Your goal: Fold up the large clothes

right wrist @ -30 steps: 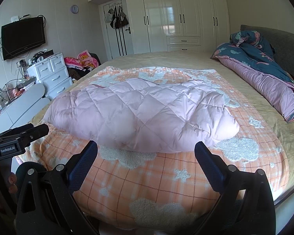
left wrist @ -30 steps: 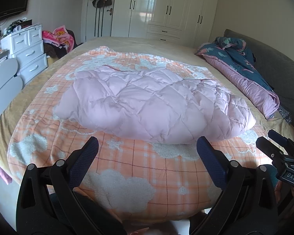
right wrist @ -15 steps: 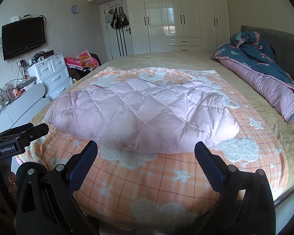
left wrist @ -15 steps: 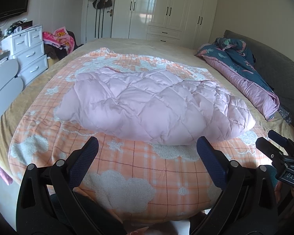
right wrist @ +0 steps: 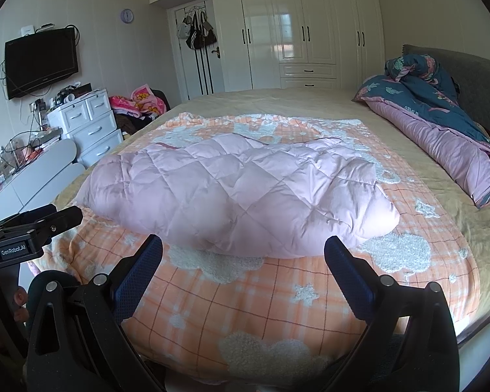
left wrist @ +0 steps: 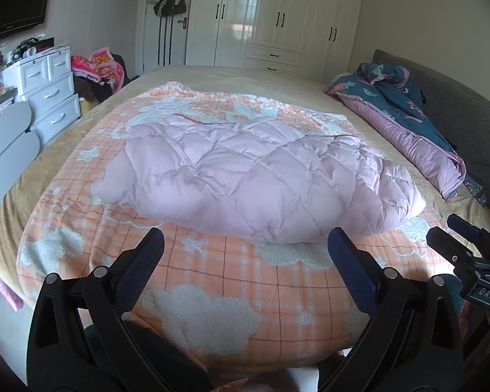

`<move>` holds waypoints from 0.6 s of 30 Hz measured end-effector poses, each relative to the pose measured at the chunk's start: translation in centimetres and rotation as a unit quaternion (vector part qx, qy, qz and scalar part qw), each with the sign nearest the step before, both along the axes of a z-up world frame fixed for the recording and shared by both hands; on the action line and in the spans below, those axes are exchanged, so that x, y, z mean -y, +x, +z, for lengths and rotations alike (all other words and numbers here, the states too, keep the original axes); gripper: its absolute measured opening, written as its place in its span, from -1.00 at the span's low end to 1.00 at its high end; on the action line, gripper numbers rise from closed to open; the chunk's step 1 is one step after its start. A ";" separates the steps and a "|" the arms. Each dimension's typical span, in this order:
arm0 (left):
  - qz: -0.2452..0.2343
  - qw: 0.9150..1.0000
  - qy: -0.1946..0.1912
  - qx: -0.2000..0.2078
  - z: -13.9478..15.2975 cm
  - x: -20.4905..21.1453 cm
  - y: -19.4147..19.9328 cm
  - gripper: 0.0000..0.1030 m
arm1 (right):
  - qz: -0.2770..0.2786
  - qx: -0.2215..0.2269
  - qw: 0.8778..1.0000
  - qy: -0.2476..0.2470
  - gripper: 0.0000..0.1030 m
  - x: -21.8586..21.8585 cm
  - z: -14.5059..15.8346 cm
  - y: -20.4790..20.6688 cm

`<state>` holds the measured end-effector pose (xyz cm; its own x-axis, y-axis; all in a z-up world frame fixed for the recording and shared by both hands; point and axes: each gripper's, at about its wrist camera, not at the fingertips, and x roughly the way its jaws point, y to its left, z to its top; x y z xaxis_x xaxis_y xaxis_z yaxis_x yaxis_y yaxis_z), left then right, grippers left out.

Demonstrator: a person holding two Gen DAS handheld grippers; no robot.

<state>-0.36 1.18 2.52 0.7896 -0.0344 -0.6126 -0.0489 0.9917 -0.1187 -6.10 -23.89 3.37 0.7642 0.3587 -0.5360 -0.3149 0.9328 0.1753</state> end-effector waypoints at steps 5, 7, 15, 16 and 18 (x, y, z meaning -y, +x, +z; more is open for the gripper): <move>-0.001 1.000 0.000 -0.001 0.1 0.0 -0.1 0.82 | -0.001 0.001 1.000 -0.001 0.92 0.0 0.0 0.0; 0.000 1.000 0.003 0.001 0.2 -0.2 -0.2 0.82 | -0.001 0.001 1.000 -0.001 0.92 -0.1 0.1 0.0; -0.007 1.000 0.000 -0.001 0.0 -0.8 -0.6 0.82 | -0.012 0.000 1.000 -0.009 0.92 0.5 0.5 -0.1; -0.006 1.000 0.001 -0.004 -0.1 -1.0 -0.6 0.82 | -0.018 -0.001 1.000 -0.008 0.92 0.9 0.6 -0.1; -0.003 1.000 0.000 -0.007 -0.2 -1.2 -0.5 0.82 | -0.034 -0.003 0.999 -0.008 0.92 1.8 0.5 -0.2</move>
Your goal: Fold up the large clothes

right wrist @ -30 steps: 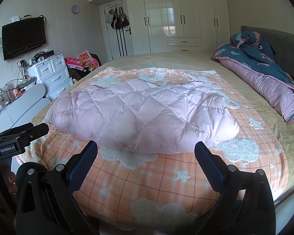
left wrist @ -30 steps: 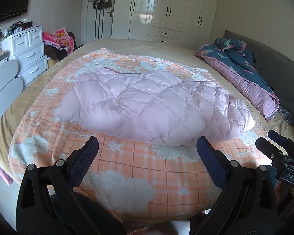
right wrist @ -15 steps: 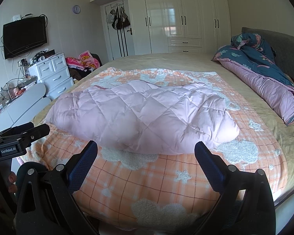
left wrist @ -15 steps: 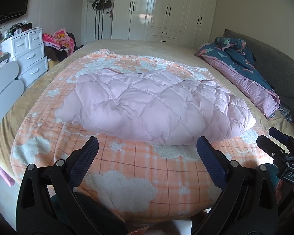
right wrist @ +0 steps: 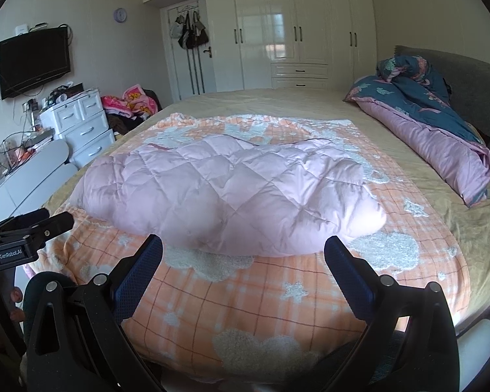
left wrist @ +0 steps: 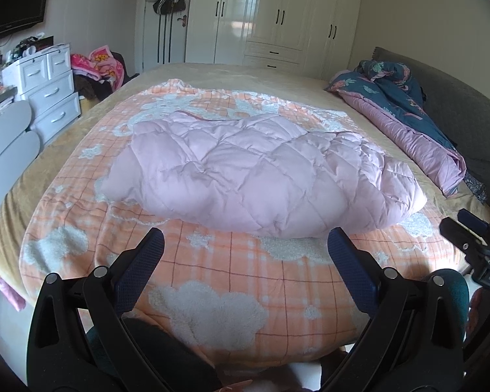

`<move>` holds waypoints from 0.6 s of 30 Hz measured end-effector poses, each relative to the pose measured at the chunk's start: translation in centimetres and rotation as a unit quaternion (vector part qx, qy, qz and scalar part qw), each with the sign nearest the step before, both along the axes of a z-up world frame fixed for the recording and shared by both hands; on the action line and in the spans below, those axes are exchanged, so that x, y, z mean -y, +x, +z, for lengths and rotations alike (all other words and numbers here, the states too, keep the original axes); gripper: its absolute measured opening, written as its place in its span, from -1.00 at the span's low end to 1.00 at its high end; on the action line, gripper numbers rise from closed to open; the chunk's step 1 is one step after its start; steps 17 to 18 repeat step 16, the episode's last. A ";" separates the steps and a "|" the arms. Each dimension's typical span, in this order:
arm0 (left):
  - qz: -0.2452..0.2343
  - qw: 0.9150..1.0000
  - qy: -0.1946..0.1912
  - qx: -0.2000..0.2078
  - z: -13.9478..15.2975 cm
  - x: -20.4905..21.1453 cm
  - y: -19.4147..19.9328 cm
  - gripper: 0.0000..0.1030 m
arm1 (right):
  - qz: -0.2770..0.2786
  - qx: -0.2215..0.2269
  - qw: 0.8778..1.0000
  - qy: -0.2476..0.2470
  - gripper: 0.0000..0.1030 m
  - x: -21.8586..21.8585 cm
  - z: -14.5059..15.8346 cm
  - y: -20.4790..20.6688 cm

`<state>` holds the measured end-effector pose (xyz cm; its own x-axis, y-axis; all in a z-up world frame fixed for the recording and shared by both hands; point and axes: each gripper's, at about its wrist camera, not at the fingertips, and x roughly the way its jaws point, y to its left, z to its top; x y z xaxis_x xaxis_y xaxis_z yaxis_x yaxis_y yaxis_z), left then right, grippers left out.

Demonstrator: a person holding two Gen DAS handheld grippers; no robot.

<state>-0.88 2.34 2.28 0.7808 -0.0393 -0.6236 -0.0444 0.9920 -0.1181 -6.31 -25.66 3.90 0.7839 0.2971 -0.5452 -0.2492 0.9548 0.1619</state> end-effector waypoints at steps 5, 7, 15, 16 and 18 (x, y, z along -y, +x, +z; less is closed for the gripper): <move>0.021 1.000 -0.012 -0.017 -0.8 -2.0 0.4 0.82 | -0.094 -0.002 0.995 0.015 0.92 6.4 -0.4 -0.9; 0.034 0.999 -0.020 -0.020 -0.9 -3.1 0.7 0.82 | -0.157 -0.005 0.987 0.020 0.92 10.6 -1.1 -1.4; 0.185 0.982 -0.020 -0.036 -2.7 -16.0 4.9 0.82 | -0.502 -0.138 0.854 0.006 0.92 35.6 -12.0 -5.3; 0.202 0.979 -0.016 -0.040 -2.7 -17.7 5.5 0.82 | -0.537 -0.157 0.828 0.011 0.92 38.3 -13.8 -6.4; 0.202 0.979 -0.016 -0.040 -2.7 -17.7 5.5 0.82 | -0.537 -0.157 0.828 0.011 0.92 38.3 -13.8 -6.4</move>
